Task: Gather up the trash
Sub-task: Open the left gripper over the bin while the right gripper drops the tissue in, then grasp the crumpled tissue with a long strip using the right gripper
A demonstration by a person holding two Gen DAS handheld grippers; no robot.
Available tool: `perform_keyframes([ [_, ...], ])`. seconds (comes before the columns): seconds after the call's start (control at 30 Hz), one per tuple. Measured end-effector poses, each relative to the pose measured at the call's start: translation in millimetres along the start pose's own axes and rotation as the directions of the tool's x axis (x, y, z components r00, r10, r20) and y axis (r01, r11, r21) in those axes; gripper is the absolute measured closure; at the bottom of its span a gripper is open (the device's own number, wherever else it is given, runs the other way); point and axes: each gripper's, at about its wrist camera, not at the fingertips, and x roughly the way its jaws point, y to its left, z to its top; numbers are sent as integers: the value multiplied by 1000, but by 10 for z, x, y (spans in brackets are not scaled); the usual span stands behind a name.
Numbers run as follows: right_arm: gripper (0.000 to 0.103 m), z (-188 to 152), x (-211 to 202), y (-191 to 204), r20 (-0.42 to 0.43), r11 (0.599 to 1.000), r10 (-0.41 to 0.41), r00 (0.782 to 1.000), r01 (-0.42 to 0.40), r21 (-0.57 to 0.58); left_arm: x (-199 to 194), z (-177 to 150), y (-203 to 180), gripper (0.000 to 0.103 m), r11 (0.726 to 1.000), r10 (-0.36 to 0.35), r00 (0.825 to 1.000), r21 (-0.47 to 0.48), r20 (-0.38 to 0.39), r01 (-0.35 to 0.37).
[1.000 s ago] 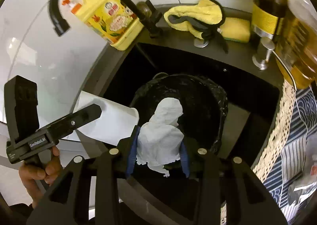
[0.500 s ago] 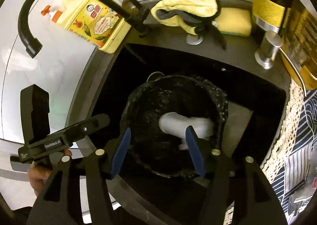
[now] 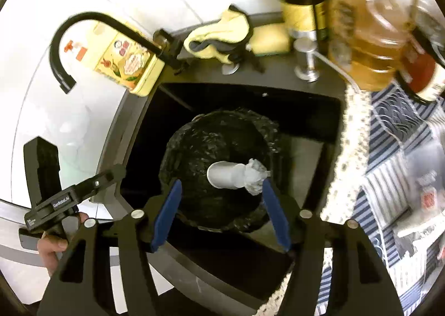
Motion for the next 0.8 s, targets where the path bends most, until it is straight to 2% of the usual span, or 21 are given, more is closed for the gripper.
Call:
perform_keyframes([
  [0.23, 36, -235, -370, -105, 63, 999, 20, 998, -23, 46, -135, -164, -144, 31, 999, -11, 1000, 41, -2, 11],
  [0.5, 34, -491, -619, -250, 112, 998, -6, 994, -1, 68, -236, -312, -406, 31, 994, -52, 999, 97, 6, 51],
  [0.6, 33, -670, -585, -395, 91, 994, -51, 994, 42, 96, -134, -432, -491, 31, 990, -47, 999, 132, -11, 48],
  [0.7, 33, -864, -555, -550, 50, 990, -56, 997, 49, 132, 8, -537, -546, 31, 988, -68, 996, 134, -51, 74],
  [0.8, 33, -1067, -626, -743, 32, 984, -98, 995, 92, 153, 126, -638, -624, 31, 988, -67, 995, 137, -71, 77],
])
